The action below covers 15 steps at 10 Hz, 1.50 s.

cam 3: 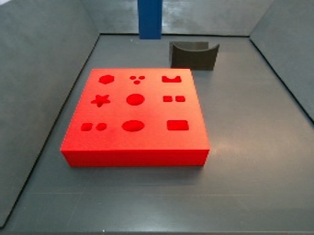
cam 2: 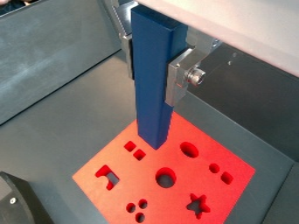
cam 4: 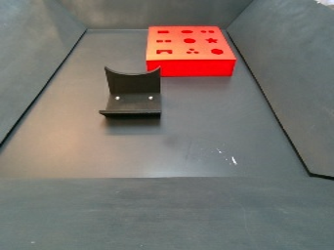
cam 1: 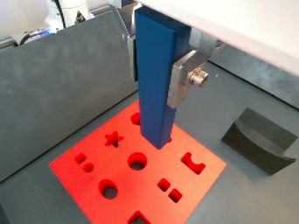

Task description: Insert the rectangle object.

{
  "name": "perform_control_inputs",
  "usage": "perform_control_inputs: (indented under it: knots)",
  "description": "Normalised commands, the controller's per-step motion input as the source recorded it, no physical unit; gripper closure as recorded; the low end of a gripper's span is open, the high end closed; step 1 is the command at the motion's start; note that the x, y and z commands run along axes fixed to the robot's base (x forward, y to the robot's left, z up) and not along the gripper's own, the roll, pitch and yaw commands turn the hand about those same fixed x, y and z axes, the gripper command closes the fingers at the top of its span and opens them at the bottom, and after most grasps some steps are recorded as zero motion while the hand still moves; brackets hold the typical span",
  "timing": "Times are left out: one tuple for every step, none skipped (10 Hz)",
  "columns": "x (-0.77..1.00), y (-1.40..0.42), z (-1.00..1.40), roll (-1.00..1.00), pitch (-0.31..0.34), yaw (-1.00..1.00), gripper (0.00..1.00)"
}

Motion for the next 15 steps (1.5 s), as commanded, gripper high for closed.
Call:
perform_control_inputs:
  knots:
    - [-0.05, -0.15, -0.01, -0.04, 0.000, 0.00, 1.00]
    - [-0.10, -0.26, -0.15, 0.00, -0.046, 0.12, 1.00]
    - [0.09, -1.00, -0.91, 0.00, -0.011, 0.03, 1.00]
    - [0.25, -1.00, -0.78, 0.02, 0.000, 0.00, 1.00]
    - [0.25, -1.00, -0.73, 0.03, -0.011, 0.00, 1.00]
    - [0.49, -0.94, -0.68, 0.00, 0.000, 0.00, 1.00]
    - [0.55, -0.88, -0.65, 0.00, 0.000, 0.00, 1.00]
    - [0.00, -0.14, 0.00, 0.05, 0.000, 0.00, 1.00]
    - [0.00, -0.07, -0.16, 0.00, 0.000, 0.00, 1.00]
    - [0.83, -0.01, -0.26, 0.11, 0.114, 0.00, 1.00]
    - [1.00, -0.03, -0.17, 0.30, 0.166, 0.00, 1.00]
    - [1.00, -0.03, -0.09, 0.24, 0.134, 0.00, 1.00]
    - [1.00, -0.01, -0.13, 0.20, 0.133, 0.00, 1.00]
    - [1.00, 0.00, -0.16, 0.15, 0.146, 0.00, 1.00]
    - [0.95, 0.19, -0.12, 0.11, 0.190, 0.17, 1.00]
